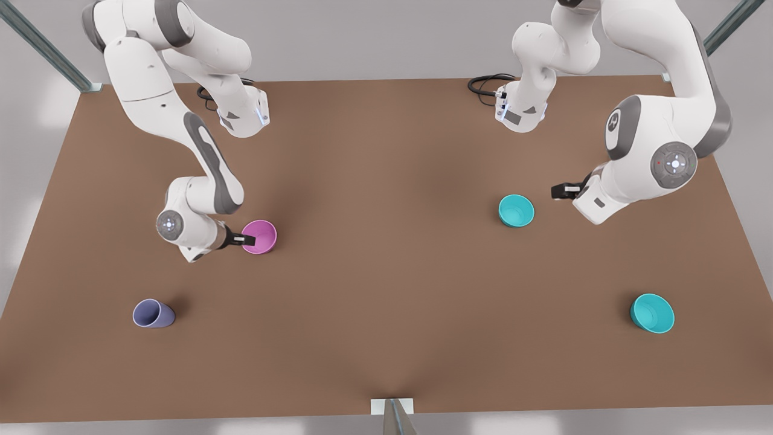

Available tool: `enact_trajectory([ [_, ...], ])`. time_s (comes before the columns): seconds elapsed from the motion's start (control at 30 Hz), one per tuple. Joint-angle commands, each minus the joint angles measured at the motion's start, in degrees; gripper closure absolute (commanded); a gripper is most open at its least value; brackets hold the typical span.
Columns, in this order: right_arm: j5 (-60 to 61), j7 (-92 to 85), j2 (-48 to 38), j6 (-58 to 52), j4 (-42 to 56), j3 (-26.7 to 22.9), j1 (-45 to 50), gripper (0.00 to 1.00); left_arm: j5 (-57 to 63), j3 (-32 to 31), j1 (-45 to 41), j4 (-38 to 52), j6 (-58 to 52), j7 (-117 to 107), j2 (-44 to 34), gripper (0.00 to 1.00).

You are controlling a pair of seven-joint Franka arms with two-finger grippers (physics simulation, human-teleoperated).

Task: Stack the blue bowl on the pink bowl

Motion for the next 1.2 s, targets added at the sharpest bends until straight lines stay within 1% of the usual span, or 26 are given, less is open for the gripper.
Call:
enact_trajectory([
  [0.0,0.15,-3.38,0.02,5.38,-0.66,0.01,0.0,0.0,-0.01,0.05,0.08,0.21,-1.15,0.32,-0.01,0.0],
  [0.17,0.15,-3.38,0.54,5.3,-2.51,0.09,-0.08,0.0,0.08,0.05,0.08,0.3,-1.32,0.4,0.34,0.0],
  [0.2,0.15,-3.38,0.46,5.21,-2.42,0.09,0.0,0.12,0.08,0.14,0.08,0.3,-1.67,0.32,0.52,0.0],
  [0.23,0.15,-3.46,0.54,5.12,-2.42,0.01,0.09,0.31,-0.01,0.14,0.08,0.3,-1.76,0.32,0.52,0.0],
  [0.27,0.15,-3.38,0.54,4.86,-2.33,0.01,0.09,0.47,-0.01,0.14,0.08,0.3,-1.76,0.32,0.52,0.0],
  [0.3,0.15,-3.2,0.54,4.77,-2.25,0.09,0.18,0.54,-0.01,0.14,0.08,0.3,-1.76,0.32,0.52,0.0],
  [0.33,0.15,-3.2,0.46,4.51,-2.07,0.09,0.18,0.69,-0.01,0.14,0.08,0.3,-1.76,0.32,0.52,0.0],
  [0.37,0.15,-3.2,0.54,4.51,-1.98,0.09,0.18,0.76,-0.01,0.14,0.08,0.3,-1.94,0.32,0.52,0.0],
  [0.4,0.15,-3.38,0.54,4.51,-1.89,0.18,0.18,0.79,-0.18,0.14,0.08,0.3,-2.02,0.32,0.52,0.0],
  [0.53,-0.03,-3.82,0.72,4.33,-1.28,1.23,0.88,0.79,-0.27,0.14,0.08,0.39,-1.94,0.32,0.79,0.0],
  [0.57,-0.03,-3.46,0.54,1.62,0.73,1.85,1.06,0.79,-0.27,0.14,0.08,0.39,-1.94,0.32,0.79,0.0],
  [0.63,0.32,-1.63,0.37,1.08,2.58,4.49,1.5,0.79,-0.27,0.14,0.08,0.39,-1.94,0.23,0.79,0.0],
  [0.67,0.94,3.38,0.54,0.99,4.69,5.72,3.51,0.79,-0.27,0.14,0.08,0.47,-1.94,0.23,0.79,0.0],
  [0.7,1.03,12.16,1.59,0.99,8.2,8.35,6.15,0.79,-0.27,0.14,0.08,0.83,-2.03,0.23,0.79,0.0],
  [0.73,1.03,20.34,4.4,1.08,12.86,10.64,8.52,0.79,-0.27,0.14,0.08,0.83,-2.03,0.23,0.79,0.0],
  [0.87,1.2,43.55,16.8,1.34,32.02,10.64,20.92,0.79,-0.27,0.05,0.08,0.91,-2.03,0.32,1.31,0.0],
  [0.93,0.59,51.72,21.98,1.34,39.93,10.46,26.19,0.79,-0.36,0.14,0.08,0.91,-2.38,0.32,1.4,0.0],
  [1.0,0.24,56.03,26.73,1.25,46.0,10.2,29.62,0.79,-0.36,0.14,0.08,0.91,-2.38,0.23,1.4,0.0],
  [1.03,0.24,56.21,28.4,1.25,47.32,9.15,31.38,0.79,-0.36,0.05,0.08,0.91,-2.38,0.23,1.49,0.0],
  [1.13,0.15,56.21,31.21,1.61,48.2,8.88,32.78,0.79,-0.36,0.14,0.08,0.91,-2.38,0.23,1.49,0.0],
  [1.17,0.15,56.21,32.18,1.69,48.38,7.92,33.75,0.79,-0.36,0.14,0.08,0.91,-2.38,0.23,1.49,0.0],
])
